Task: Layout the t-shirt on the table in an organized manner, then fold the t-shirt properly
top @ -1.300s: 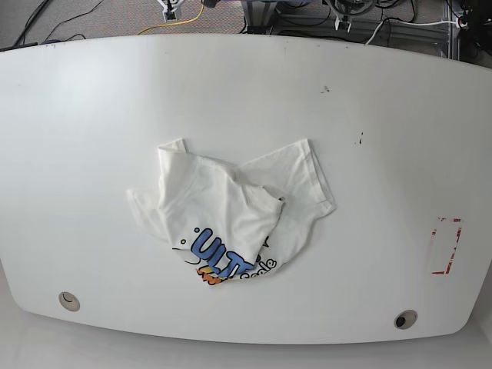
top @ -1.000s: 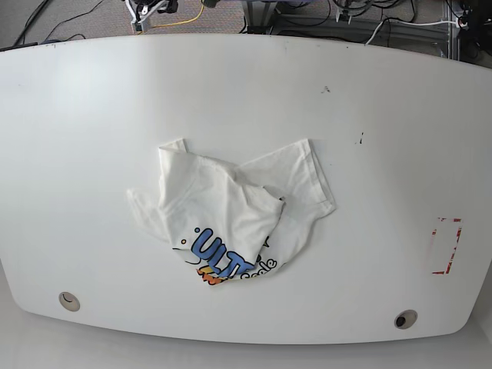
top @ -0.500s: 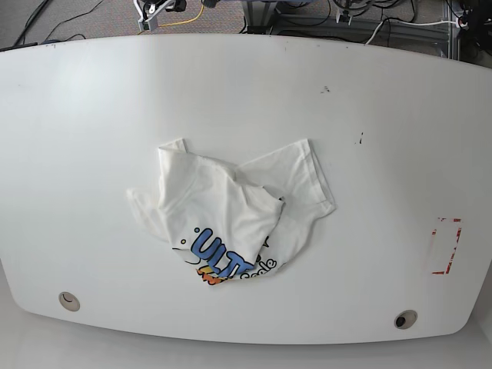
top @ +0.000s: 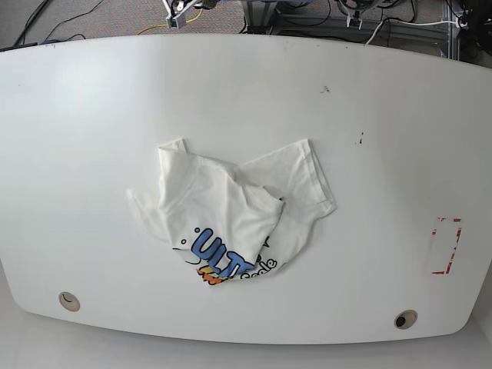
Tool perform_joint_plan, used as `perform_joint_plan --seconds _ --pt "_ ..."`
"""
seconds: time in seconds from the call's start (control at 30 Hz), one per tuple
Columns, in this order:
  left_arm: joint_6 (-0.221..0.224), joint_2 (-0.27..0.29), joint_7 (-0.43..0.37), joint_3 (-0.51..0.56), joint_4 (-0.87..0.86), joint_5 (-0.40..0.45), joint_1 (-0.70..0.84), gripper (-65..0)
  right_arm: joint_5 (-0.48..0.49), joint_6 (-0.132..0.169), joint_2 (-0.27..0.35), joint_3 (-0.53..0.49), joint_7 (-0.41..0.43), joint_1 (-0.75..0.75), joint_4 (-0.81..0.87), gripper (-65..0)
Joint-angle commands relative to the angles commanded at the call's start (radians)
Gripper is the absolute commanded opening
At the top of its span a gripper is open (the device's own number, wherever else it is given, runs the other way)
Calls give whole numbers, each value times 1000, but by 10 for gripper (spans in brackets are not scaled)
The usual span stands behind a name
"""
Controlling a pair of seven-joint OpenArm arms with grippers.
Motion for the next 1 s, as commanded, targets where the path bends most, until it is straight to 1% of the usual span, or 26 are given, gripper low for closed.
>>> perform_joint_plan --seconds 0.1,0.2,0.27,0.4,0.53,0.67,0.73,0.83,1.0 --pt "0 0 -3 0 2 0 2 -429 -2 -2 0 0 5 -3 0 -514" --pt "0 0 -20 -5 17 0 6 -429 -2 -6 0 0 41 -9 0 -514" --pt "0 0 -41 -5 31 0 21 -429 -2 -35 0 0 60 -12 -3 -514" --pt "0 0 -103 -5 83 0 68 -429 -3 -117 0 -2 71 -37 2 -514" --pt "0 0 -127 -6 110 0 87 -429 -3 -149 0 -2 71 -40 2 -514" --pt "0 0 -130 -6 146 -2 112 -429 -3 -183 6 -2 71 -44 2 -514" --pt "0 0 -130 -6 169 -3 127 -429 -3 -193 8 -2 71 -48 2 -514" --pt "-2 0 -130 -6 218 -3 149 -429 -3 -199 9 -2 72 -68 8 -514" --pt "-2 -2 -130 -8 311 -5 206 -431 -3 -201 3 0 72 -140 127 -514"
